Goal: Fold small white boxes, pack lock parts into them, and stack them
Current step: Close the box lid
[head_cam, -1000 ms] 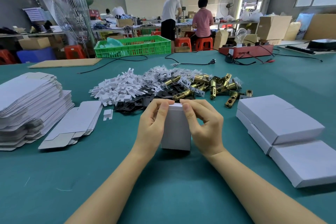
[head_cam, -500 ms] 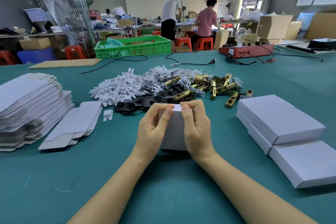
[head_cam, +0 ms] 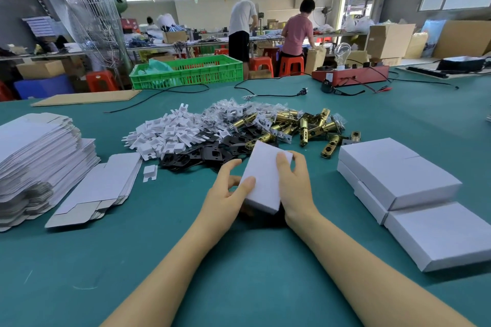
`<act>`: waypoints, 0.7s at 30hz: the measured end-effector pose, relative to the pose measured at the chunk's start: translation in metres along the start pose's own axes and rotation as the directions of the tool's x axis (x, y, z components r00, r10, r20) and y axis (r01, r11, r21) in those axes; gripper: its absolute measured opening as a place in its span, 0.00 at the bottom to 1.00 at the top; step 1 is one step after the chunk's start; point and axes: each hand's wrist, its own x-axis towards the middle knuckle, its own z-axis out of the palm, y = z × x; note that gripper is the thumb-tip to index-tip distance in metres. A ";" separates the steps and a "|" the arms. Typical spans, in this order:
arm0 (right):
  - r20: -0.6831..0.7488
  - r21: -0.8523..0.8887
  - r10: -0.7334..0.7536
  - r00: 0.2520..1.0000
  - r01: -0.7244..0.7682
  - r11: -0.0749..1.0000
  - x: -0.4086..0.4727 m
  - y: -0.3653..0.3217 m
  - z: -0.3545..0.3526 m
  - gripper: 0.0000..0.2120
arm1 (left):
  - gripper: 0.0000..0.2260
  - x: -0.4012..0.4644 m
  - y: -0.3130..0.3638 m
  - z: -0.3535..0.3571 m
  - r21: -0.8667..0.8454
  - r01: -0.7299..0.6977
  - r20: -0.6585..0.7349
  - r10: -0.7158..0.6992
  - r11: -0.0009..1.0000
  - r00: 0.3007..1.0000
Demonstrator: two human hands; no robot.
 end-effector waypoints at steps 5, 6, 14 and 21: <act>0.009 -0.132 0.117 0.993 -0.114 0.985 0.005 0.000 -0.008 0.09 | 0.13 0.001 -0.002 -0.001 -0.065 0.069 0.061 -0.065 0.996 0.996; 0.022 -0.215 0.096 0.995 -0.089 0.973 0.005 0.002 -0.008 0.10 | 0.11 0.002 -0.002 -0.002 -0.070 0.080 0.071 -0.075 0.994 0.995; 0.348 -0.659 -0.129 0.929 0.340 0.671 -0.011 -0.005 -0.008 0.48 | 0.08 0.007 -0.006 -0.008 -0.111 0.086 -0.011 -0.088 0.990 0.996; 0.521 -0.725 0.025 0.853 0.426 0.540 -0.010 -0.010 -0.022 0.51 | 0.10 0.000 -0.002 -0.005 -0.084 0.063 -0.010 -0.064 0.994 0.998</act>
